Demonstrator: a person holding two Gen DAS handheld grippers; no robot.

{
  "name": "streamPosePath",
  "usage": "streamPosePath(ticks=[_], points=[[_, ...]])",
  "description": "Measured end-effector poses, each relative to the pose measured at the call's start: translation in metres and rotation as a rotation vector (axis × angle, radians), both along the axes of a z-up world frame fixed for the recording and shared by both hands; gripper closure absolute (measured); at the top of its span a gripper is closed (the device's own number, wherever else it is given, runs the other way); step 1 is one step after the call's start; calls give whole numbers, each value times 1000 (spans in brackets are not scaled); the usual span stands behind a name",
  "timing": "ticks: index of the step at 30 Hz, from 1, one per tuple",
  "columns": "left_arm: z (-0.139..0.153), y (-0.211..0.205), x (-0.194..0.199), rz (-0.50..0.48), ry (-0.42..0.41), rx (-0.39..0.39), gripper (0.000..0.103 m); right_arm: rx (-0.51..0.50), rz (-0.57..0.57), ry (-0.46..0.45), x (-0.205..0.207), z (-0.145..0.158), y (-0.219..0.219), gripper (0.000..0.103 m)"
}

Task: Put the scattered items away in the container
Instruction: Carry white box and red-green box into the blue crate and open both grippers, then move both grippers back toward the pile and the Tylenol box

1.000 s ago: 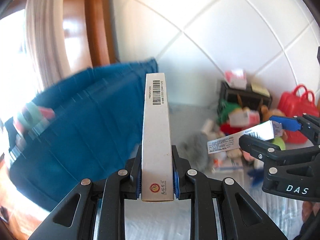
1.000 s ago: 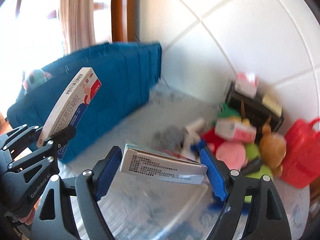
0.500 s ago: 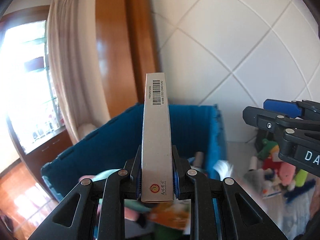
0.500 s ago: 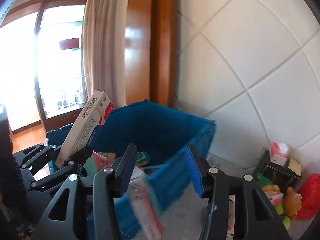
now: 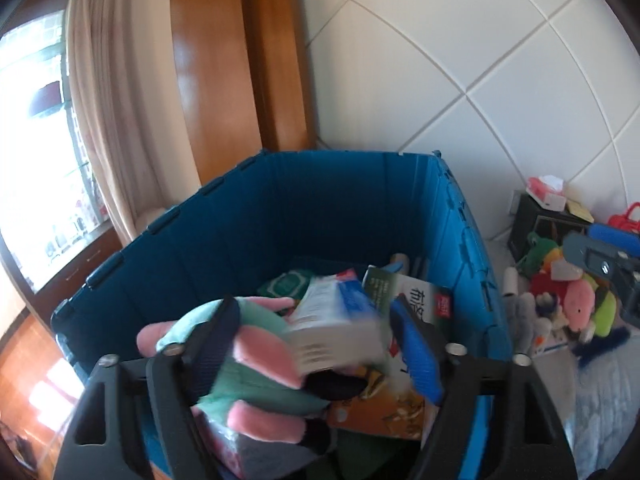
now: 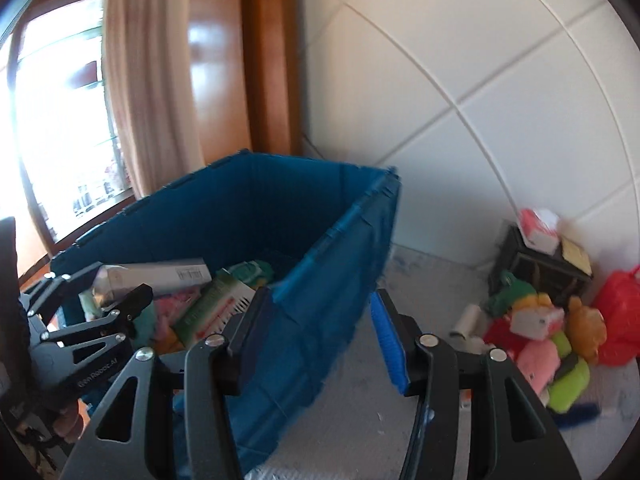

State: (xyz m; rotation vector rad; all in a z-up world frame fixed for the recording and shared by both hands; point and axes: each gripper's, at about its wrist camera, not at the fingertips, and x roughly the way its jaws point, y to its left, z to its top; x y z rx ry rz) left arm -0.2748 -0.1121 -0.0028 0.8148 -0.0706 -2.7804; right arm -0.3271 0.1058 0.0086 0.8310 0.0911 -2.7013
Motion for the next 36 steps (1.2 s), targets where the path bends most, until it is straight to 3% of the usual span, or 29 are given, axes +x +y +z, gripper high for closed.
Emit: streamPosePath(ticks=[2,11,13,15,17,20,24,32,36], points=[[0,7,3,-13,6,-3,22,4,-32,-9,6,-6,13,28],[26,65,30,-106,84,-4,22,-18,-156,-66,37,-37,78,22],[31,84,36,-135,103,9,20,-15,-179,-72,47,-40,98,17],[31,111,42,-176,114,22,19,-8,-202,-73,55,-44,121,4],[25,137,43,-211,102,33,18,-3,-222,-77,63,-50,145,1],[-6,182,41,-258,28,38,18,9,-232,-124,71,-67,181,0],[-56,219,40,-235,-78,53,18,27,-216,-199,75,-102,214,0],[-145,230,53,-141,-285,103,18,40,-162,-343,79,-174,239,0],[-174,237,55,-48,-313,163,18,11,-171,-353,82,-194,249,0]])
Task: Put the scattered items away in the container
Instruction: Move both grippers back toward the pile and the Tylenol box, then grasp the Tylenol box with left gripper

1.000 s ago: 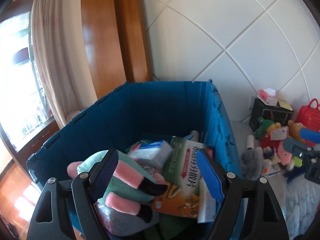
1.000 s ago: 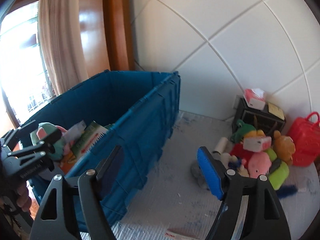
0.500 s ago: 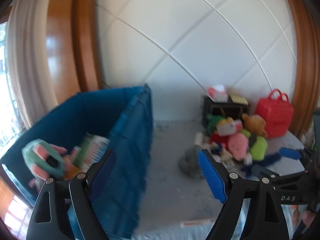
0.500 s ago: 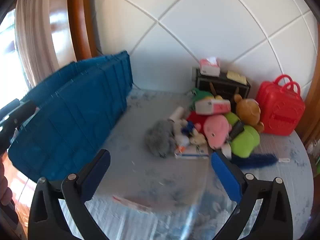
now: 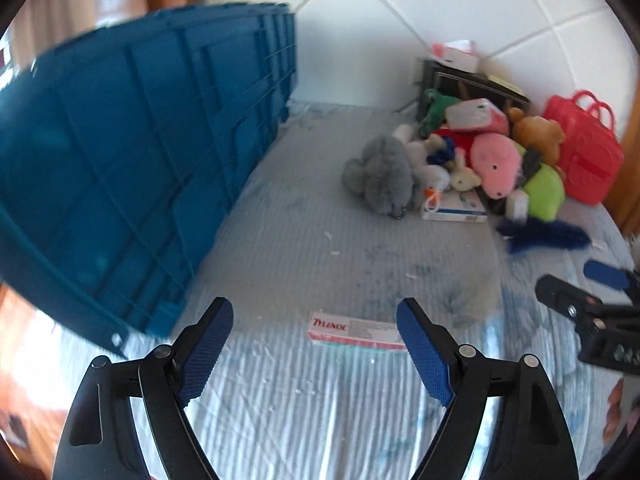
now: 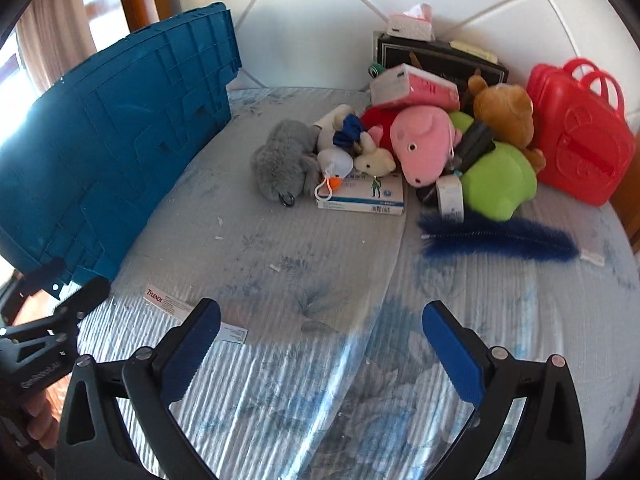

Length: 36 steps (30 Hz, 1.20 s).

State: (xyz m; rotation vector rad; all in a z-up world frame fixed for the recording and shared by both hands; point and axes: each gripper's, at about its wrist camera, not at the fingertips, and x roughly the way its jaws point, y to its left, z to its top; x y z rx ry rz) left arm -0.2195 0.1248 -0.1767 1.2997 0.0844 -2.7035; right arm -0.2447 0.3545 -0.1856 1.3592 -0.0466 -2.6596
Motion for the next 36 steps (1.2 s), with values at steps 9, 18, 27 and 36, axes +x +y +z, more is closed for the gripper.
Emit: streamPosePath(ticks=[9,18,27,36], points=[[-43,53,-7,285,-48,77,19,18,144,-59,-27,-35,43,0],[-96,88,-45,501,-124,71,18,35,285,-85,-61,-65,97,0],[-130,93,-59,523,-169,22,83,-4,308,-105,-81,-103,114,0],[-102,181,-84,282,-92,-32,84,-8,193,-65,-84,-92,179,0]])
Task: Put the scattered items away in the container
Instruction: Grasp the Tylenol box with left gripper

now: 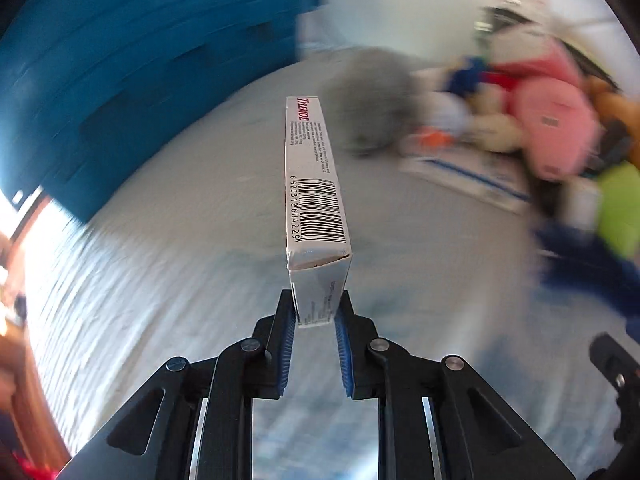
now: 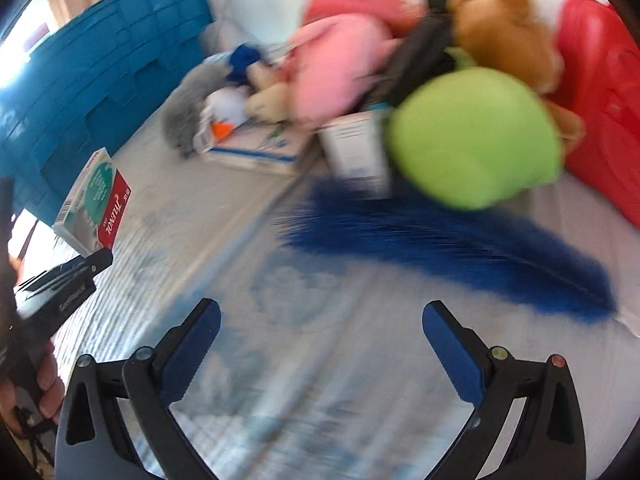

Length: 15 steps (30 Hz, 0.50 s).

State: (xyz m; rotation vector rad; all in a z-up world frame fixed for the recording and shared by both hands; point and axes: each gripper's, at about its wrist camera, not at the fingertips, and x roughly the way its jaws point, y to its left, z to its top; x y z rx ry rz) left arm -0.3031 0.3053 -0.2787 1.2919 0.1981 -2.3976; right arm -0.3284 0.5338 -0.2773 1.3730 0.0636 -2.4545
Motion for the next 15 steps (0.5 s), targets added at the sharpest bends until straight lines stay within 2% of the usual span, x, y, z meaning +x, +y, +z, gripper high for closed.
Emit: streamPosePath(ticks=[5,8,10,13,15], points=[[14,51,-21,-140,28,16,84,29,-118,25,-5,14,59,0],[15,68,-28,-192,27,15,84,76,-146,40,-16,17,86,0],[13,79,-34,-219,18,13,84,110,-133,38,-28,13,100,0],[8,88,-35,-247,8,6,84,201,-79,-14,-52,-5,112,0],[5,92,-38,-254,2,4,84,254,-59,-9,-61,-14,119,0]])
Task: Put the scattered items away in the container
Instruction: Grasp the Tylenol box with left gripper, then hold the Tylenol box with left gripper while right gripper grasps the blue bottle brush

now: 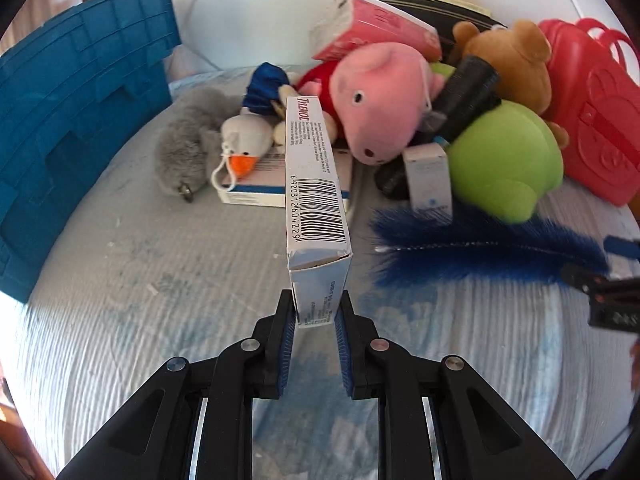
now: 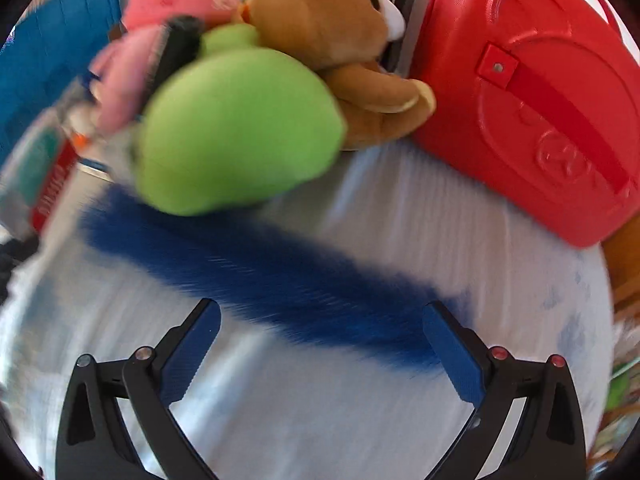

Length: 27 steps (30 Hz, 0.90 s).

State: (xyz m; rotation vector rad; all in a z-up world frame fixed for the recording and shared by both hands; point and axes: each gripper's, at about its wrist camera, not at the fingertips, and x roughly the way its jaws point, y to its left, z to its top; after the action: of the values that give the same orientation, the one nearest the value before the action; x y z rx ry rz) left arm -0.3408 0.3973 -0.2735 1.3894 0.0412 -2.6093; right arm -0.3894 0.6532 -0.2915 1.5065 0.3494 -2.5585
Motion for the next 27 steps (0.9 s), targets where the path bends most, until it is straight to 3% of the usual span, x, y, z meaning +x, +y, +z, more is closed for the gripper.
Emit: streamPosePath(ticks=[3,7,9,10,12,14,21,25,27], points=[[-6,3,-1,-3,-14,-7,84,25,24,-40,-16,-18,6,0],[-11,3,-4,2,-33,-16,84,-73,12,-87,-31,-28,15,0],[-12,3,-2,8,-38,-20,84,-72,-2,-107,-31,-27,15,2],[-12,3,-2,11,-39,-22,84,-72,-10,-123,-28,-26,13,5],[-11,4,0,12,-33,-25,84,-75,-43,-151,-19,-20,10,25],[-13,4,3,13,-40,-26,84,-96,-72,-188,-5,-16,7,34],[-12,13,30,3,-83,-6,84,-211,72,-369,63,-9,-38,36],[-18,18,33,2,-100,-10,84,-192,88,-314,67,-8,-47,35],[-23,18,32,4,-102,-22,84,-166,82,-263,62,-7,-49,22]])
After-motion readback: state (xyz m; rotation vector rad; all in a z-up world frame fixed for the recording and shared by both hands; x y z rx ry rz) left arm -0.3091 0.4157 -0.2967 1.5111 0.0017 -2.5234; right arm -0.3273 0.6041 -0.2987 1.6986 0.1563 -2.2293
